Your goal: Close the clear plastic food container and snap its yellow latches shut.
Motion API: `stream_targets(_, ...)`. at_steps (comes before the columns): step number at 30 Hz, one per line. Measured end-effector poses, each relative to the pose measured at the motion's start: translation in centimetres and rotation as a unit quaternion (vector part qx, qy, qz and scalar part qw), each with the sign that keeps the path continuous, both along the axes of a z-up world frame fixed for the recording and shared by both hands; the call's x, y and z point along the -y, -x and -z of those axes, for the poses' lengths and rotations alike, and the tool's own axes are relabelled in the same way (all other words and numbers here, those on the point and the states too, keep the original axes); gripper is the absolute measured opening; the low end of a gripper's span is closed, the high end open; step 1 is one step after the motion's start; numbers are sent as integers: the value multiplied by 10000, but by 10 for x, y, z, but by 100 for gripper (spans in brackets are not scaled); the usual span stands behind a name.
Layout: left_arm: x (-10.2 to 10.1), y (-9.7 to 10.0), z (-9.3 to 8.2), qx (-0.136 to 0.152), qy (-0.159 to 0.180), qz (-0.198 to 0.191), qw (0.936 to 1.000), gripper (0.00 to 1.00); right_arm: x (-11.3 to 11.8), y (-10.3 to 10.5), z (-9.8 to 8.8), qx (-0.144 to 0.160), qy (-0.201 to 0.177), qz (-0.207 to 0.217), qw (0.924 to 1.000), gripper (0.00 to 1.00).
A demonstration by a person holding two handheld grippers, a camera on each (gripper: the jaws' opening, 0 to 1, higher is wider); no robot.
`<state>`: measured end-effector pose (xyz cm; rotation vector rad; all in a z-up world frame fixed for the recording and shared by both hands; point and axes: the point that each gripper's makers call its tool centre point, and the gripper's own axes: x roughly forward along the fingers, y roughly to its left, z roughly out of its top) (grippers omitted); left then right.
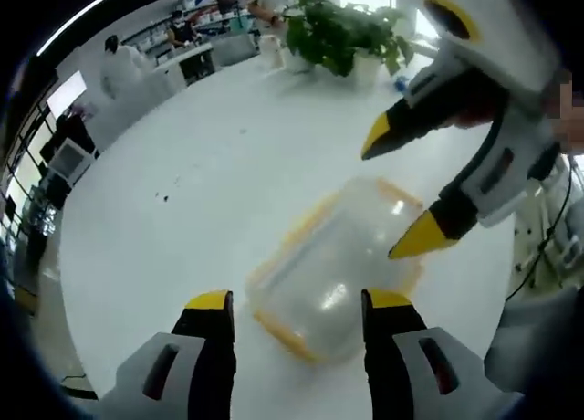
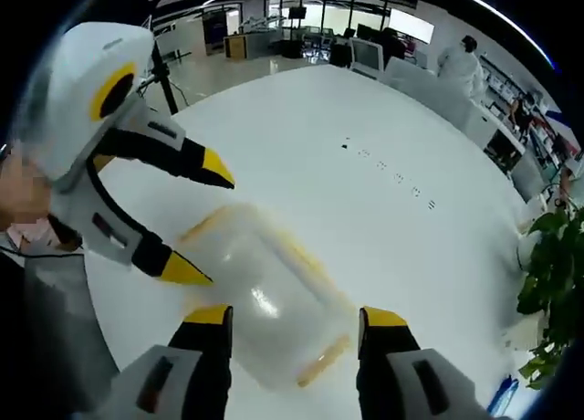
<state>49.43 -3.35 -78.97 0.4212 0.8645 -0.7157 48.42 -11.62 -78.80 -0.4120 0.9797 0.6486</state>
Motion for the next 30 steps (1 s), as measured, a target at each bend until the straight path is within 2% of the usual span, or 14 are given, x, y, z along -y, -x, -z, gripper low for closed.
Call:
stream_targets(3,0,0,-3,1,97,-168,9998,54,2,1,0,-4,65,14,10000,54)
stream_targets(10,1,0,-3,-22,117,-193,9997,54,0,1,-2,4,31,10,10000,55)
stream_targets(17,-3,0,1,-86,242,-241,9994,57,5,0,2,16,-228,225,9995,55)
stream_targets(20,-3,0,2,-128,483,-374,9980,57,6,0,3,62,-363,298,9989,55)
stream_targets(21,-2,-1,1,-136,670,-483,9965,56,7,0,3,97,-539,433,9976,55)
stream_targets(24,-3,-4,-3,-187,1084,-835,9904,56,11,0,6,169,-696,549,9959,55)
stream_targets(26,-4,-4,-4,-133,1178,-837,9894,56,11,3,8,153,-809,590,9949,55)
stream_targets(30,-7,-2,1,-199,1289,-975,9867,56,13,3,9,277,-1050,774,9911,56)
